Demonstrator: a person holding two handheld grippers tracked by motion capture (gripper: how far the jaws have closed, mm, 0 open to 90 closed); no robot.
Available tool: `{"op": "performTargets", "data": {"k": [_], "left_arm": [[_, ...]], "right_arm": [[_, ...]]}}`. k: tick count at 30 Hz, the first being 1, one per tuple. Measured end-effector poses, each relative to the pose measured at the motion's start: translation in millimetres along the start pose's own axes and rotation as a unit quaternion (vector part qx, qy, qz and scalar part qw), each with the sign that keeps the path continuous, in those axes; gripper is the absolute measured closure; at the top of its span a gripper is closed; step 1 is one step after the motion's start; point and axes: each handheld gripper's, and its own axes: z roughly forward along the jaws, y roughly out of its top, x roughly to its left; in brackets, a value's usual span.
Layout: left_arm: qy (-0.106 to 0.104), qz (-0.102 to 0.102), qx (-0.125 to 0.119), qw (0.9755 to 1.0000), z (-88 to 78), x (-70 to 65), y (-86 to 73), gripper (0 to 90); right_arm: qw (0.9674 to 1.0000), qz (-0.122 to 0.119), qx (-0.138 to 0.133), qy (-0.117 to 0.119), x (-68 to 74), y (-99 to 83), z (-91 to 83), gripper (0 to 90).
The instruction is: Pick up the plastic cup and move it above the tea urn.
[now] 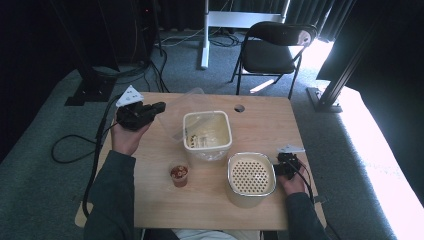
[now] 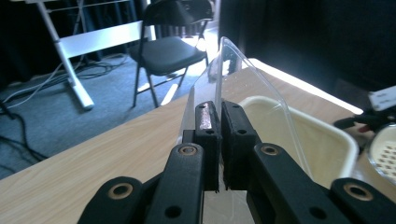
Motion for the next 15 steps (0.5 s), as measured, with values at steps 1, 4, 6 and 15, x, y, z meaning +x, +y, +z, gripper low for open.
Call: {"op": "performTargets", "data": {"k": [1, 4, 6, 15], "left_arm": [[-0.001, 0.001, 0.0, 1.0, -0.6, -1.4, 1.3, 87.3], [-0.012, 0.002, -0.003, 0.9999, -2.0, -3.9, 4.1, 87.1], [-0.019, 0.006, -0.002, 0.9998, -1.5, -5.8, 5.7, 87.0], [-0.046, 0.004, -0.019, 0.9988, 4.4, -9.5, 6.5, 59.1]], "right_arm": [[1.0, 0.0, 0.0, 0.0, 0.0, 0.0, 0.0, 12.4], [1.0, 0.0, 0.0, 0.0, 0.0, 0.0, 0.0, 12.4], [1.0, 0.0, 0.0, 0.0, 0.0, 0.0, 0.0, 12.4], [1.0, 0.0, 0.0, 0.0, 0.0, 0.0, 0.0, 12.4]]}}
